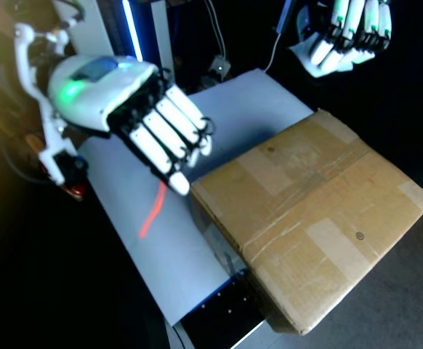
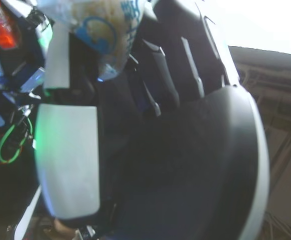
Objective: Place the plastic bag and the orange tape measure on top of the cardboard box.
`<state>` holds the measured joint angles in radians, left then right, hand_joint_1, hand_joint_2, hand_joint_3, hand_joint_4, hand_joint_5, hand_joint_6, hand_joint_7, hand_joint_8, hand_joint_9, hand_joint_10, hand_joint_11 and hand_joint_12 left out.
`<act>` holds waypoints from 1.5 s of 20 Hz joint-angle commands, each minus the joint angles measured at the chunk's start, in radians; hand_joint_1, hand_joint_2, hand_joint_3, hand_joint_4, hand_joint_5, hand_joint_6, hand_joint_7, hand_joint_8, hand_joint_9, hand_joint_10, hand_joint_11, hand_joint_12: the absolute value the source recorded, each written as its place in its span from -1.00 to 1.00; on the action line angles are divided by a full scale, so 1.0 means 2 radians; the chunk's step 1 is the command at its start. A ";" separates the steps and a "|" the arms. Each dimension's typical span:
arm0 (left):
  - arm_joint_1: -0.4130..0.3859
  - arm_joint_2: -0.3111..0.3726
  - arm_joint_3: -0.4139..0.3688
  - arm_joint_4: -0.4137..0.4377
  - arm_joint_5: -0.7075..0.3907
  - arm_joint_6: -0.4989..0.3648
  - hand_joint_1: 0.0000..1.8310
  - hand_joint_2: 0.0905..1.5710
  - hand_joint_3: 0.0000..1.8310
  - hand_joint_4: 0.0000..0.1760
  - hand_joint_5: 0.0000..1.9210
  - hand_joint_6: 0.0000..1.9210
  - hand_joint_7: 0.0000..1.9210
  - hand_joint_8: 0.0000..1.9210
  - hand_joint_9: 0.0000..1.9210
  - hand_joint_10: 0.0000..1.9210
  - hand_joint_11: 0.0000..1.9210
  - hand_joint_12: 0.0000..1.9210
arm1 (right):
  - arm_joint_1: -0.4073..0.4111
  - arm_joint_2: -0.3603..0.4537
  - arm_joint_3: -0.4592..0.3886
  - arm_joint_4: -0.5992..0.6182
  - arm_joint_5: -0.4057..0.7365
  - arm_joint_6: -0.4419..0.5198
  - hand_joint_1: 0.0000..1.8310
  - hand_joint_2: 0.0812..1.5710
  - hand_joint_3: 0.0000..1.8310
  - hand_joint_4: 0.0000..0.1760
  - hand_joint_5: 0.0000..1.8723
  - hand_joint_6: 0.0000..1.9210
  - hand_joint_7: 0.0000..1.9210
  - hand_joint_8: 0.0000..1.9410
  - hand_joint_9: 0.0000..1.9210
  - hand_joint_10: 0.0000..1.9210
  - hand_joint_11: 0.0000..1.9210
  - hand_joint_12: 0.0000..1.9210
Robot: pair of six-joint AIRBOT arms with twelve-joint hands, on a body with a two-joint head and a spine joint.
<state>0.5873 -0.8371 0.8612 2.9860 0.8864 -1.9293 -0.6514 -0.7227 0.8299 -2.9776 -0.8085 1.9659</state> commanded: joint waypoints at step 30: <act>-0.117 -0.226 0.265 0.010 -0.163 0.003 0.49 0.48 -1.00 -1.00 -0.18 0.28 -0.12 0.26 -0.20 0.47 -0.40 0.63 | 0.159 -0.209 0.221 -0.017 0.121 -0.068 0.63 0.42 -1.00 -1.00 -0.05 -0.06 -0.09 0.26 -0.10 0.38 -0.26 0.72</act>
<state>0.3656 -1.2881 1.3876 2.9856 0.4469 -1.9224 -0.3527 -1.1427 1.2697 -2.9776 -0.4377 1.8355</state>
